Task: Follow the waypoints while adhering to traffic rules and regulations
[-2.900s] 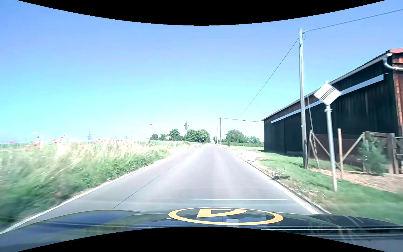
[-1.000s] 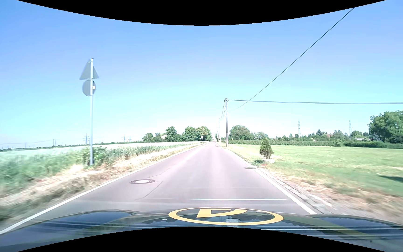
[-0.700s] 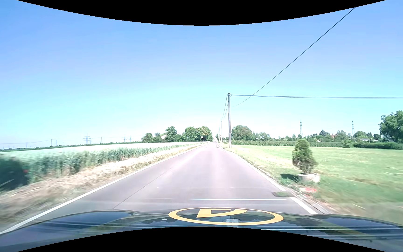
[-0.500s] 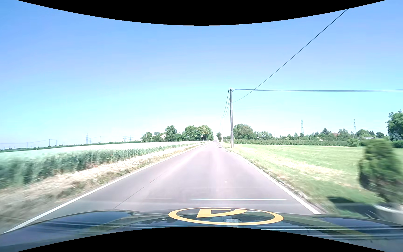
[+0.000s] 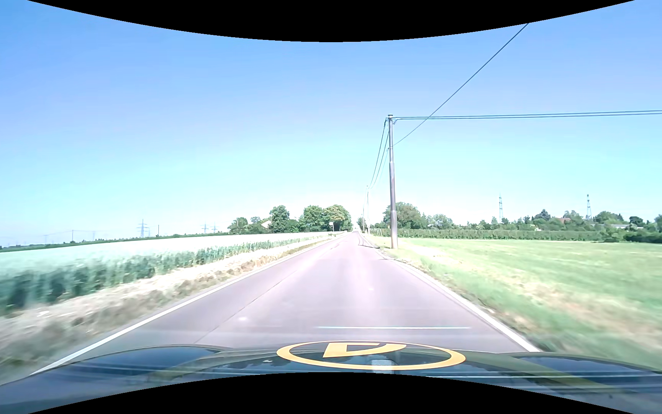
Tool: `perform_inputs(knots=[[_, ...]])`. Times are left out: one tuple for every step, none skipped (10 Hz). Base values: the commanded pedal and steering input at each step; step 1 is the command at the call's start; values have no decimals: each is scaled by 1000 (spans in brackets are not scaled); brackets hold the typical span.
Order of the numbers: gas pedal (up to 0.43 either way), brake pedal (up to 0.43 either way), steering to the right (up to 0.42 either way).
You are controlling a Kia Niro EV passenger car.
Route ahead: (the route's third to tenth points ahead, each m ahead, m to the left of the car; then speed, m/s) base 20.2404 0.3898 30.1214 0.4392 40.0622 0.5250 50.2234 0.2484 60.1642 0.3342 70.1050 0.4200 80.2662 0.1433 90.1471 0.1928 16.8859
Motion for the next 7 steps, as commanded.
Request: perform_inputs(knots=[[370,0,-2],[358,0,0],[339,0,0],[331,0,0],[311,0,0],[299,0,0],[260,0,0]])
